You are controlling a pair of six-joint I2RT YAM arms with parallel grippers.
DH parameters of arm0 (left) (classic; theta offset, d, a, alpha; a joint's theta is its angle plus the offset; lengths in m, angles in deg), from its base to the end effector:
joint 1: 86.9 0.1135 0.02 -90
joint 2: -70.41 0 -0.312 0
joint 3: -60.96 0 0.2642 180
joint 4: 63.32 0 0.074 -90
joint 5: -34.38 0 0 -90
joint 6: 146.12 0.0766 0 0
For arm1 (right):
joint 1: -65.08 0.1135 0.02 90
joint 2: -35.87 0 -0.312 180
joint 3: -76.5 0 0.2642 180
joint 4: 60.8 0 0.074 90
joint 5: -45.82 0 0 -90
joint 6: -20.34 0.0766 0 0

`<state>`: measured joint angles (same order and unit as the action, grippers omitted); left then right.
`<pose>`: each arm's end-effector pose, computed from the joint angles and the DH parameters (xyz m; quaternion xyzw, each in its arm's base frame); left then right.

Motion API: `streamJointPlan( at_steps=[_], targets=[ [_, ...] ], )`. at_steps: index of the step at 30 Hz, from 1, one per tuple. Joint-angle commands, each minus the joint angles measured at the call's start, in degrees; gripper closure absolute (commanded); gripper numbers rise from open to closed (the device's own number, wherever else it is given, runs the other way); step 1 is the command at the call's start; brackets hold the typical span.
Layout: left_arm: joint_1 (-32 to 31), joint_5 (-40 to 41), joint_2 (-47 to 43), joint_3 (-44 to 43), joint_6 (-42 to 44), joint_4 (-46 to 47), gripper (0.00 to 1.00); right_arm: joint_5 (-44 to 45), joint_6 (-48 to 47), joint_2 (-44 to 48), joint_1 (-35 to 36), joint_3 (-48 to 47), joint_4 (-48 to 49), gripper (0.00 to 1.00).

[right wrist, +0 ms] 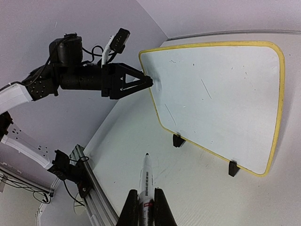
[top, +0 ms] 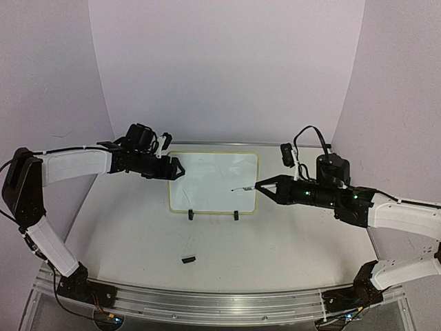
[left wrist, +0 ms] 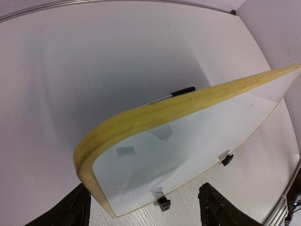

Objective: Write a sentence on the whiteboard
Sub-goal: Hold the whiteboard at the center of the board.

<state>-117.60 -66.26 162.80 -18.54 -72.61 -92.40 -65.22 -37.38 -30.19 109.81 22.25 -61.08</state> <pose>0.3380 -0.2172 0.2665 0.1499 0.8979 -0.2398 0.3374 0.1897 0.2266 0.3141 -0.1970 0.7476 0.4960 0.3953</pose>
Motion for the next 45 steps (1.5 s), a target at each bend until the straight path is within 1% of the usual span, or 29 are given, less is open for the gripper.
streamJointPlan(
  at_steps=[1, 7, 20, 23, 26, 30, 37, 42, 45],
  targets=[
    [0.26, -3.31, 0.39, -2.69, -0.10, 2.47, 0.22, 0.56, -0.40, -0.33, 0.30, -0.10, 2.44, 1.00],
    [0.04, -6.54, 0.55, -2.37, -1.65, 3.56, 0.23, 0.32, -0.37, -1.21, 0.30, -0.38, 2.86, 1.00],
    [-1.03, -8.00, 1.15, -1.93, -2.65, 4.62, 0.22, 0.29, -0.18, -1.80, 0.30, -0.19, 3.32, 1.00],
    [-0.83, -8.01, 0.38, -1.02, -1.52, 5.02, 0.20, 0.37, -0.13, -1.61, 0.29, -0.26, 3.34, 1.00],
    [-0.33, -8.36, -0.94, 0.50, 0.56, 5.65, 0.15, 0.49, -0.25, -1.35, 0.32, -0.45, 3.23, 1.00],
    [1.23, -11.65, -2.43, 3.26, 3.17, 7.84, 0.12, 1.12, -0.50, -1.61, 0.50, -0.97, 2.82, 1.00],
    [6.72, -18.76, -5.17, 9.21, 6.10, 13.78, 0.10, 2.97, -2.19, -4.22, 2.47, -4.58, 1.33, 1.00],
    [9.72, -26.04, -5.30, 12.50, 7.87, 19.01, 0.13, 4.23, -3.50, -8.15, 4.09, -8.58, 1.68, 1.00],
    [10.98, -28.52, -3.87, 12.93, 9.25, 20.55, 0.19, 4.71, -3.99, -11.09, 5.14, -11.27, 2.35, 1.00]
  ],
)
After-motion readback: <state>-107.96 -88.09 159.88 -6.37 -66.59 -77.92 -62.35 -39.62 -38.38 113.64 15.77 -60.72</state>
